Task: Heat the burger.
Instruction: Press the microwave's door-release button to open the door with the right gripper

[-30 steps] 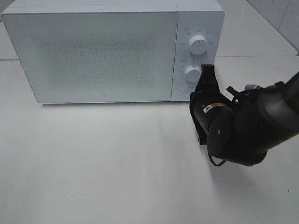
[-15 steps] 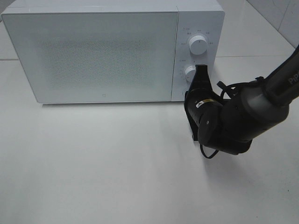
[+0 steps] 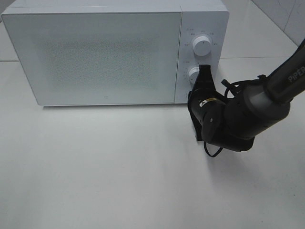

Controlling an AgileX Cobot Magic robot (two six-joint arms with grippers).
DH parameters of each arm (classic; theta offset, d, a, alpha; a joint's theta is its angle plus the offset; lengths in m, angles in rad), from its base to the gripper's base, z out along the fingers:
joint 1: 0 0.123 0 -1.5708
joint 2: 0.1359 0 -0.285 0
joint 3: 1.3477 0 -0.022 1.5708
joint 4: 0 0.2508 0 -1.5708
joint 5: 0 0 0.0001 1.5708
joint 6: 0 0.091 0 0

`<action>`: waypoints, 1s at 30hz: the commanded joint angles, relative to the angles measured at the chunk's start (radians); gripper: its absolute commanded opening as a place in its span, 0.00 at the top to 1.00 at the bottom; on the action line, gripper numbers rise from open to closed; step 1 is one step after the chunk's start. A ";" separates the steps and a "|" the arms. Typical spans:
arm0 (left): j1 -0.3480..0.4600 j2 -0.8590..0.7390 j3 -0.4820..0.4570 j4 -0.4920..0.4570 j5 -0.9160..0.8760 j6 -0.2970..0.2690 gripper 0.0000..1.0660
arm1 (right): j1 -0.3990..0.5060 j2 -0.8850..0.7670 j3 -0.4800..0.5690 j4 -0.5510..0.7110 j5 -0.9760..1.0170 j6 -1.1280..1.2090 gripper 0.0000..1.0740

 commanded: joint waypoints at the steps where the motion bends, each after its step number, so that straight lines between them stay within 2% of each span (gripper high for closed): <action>1: 0.001 -0.007 0.005 0.000 -0.014 -0.006 0.08 | -0.002 0.008 -0.023 -0.022 0.002 0.005 1.00; 24: 0.001 -0.007 0.005 0.000 -0.014 -0.006 0.08 | -0.005 0.060 -0.056 0.013 -0.082 -0.009 1.00; 30: 0.001 -0.007 0.005 0.000 -0.014 -0.006 0.08 | -0.005 0.082 -0.095 0.017 -0.082 -0.010 1.00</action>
